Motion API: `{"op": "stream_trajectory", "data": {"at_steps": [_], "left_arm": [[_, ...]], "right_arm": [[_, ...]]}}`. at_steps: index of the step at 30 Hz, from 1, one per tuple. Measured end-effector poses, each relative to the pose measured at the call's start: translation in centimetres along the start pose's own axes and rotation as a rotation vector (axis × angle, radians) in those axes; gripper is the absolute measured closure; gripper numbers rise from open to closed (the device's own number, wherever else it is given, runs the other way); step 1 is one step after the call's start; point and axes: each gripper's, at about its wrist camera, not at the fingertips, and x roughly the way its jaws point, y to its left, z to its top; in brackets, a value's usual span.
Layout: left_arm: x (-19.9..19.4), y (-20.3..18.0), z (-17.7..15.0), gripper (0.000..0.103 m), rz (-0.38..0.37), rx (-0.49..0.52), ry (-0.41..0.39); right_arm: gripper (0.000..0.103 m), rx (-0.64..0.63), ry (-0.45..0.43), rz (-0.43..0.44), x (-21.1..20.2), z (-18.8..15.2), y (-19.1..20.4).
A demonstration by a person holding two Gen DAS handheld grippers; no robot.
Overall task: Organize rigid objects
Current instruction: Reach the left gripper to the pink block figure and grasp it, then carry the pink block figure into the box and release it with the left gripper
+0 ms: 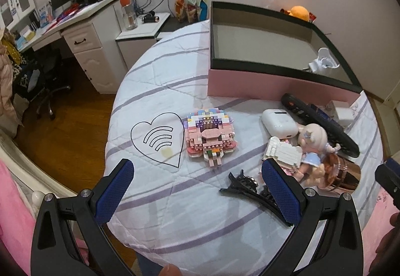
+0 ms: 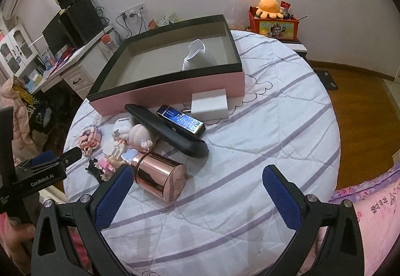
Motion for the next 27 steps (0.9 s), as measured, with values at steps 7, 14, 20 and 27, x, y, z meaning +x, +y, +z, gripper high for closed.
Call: {"op": "stream_trajectory", "data": {"at_steps": [7,14,20,27], "left_arm": [[2.8,0.5,0.9,0.000,0.013,-0.010,0.051],[5.3,-0.1,2.0,0.000,0.027,0.004,0.084],[6.4,-0.3,2.3,0.009,0.012,-0.001,0.063],[5.6,-0.9,2.4,0.043,-0.013,0.032,0.032]], "right_arm": [[0.000,-0.024,0.008,-0.027,1.3,1.4,0.9],[0.000,-0.050,0.023,-0.048,2.8,2.6,1.9],[0.000,-0.063,0.055,-0.059,4.2,3.0,2.2],[0.000,-0.054,0.067,-0.061,4.6,3.0,2.1]]}}
